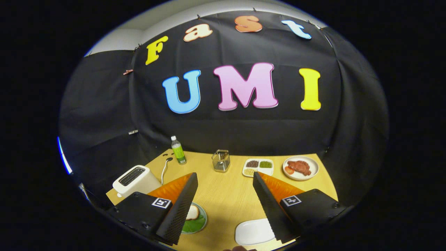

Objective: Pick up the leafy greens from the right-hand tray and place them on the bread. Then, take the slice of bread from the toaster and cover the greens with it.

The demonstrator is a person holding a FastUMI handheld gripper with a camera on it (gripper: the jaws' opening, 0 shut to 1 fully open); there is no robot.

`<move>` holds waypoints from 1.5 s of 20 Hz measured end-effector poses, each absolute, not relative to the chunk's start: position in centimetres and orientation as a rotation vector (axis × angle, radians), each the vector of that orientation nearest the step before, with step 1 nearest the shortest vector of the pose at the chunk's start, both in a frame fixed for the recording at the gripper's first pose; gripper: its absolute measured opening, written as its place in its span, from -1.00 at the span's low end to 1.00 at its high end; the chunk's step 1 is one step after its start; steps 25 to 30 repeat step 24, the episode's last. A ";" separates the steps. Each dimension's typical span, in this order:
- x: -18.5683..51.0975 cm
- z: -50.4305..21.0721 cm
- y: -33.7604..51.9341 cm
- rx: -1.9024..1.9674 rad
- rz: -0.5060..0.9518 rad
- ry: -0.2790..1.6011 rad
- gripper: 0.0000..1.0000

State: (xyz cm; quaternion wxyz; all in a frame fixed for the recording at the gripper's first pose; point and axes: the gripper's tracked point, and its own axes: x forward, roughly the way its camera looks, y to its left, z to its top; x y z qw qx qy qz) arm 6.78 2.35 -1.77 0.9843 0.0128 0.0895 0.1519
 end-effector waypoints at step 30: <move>-5.9 -1.1 1.3 -0.080 0.074 0.077 0.94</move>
